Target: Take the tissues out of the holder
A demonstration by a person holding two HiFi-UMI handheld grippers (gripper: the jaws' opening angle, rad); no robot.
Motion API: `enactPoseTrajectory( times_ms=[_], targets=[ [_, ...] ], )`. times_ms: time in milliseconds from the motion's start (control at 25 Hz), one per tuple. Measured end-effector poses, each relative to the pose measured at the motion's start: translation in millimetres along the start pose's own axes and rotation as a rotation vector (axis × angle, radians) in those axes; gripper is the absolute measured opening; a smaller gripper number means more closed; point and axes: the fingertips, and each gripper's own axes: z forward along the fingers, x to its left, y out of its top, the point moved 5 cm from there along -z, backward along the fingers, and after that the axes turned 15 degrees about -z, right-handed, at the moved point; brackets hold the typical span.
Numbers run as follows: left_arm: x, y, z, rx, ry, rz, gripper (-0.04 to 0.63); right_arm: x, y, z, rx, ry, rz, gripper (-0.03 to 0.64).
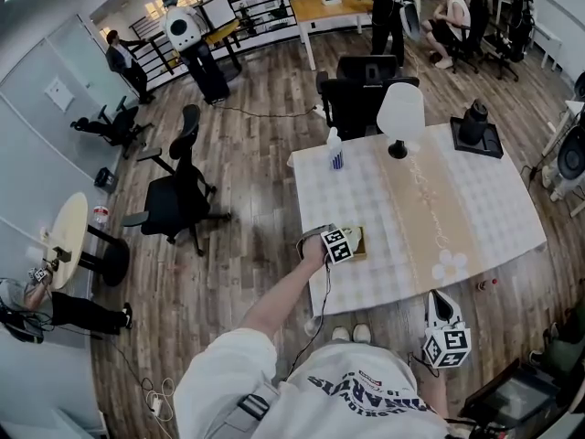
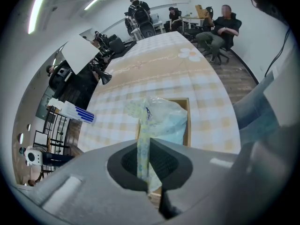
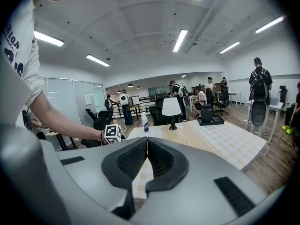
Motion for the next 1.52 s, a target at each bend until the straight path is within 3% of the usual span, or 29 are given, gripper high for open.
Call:
enactPoseTrajectory(
  times_ms=[280,760,1080,1520],
  targets=[
    [8,8,-56,-0.071,0.031,-0.007,0.003,13,4,11,-0.011,0.036,-0.007,0.009],
    [13,37,-205,-0.239,0.108,0.006,0.003,28,17,36,-0.035,0.123,-0.032,0.009],
    [5,41,-203,-0.252,0.096,-0.005,0.003,31,17,40,-0.044,0.142,-0.042,0.009],
    [-16,89,-186,-0.306,0.058,0.074,0.003,10,5,13,-0.032,0.034,-0.011,0.009]
  ],
)
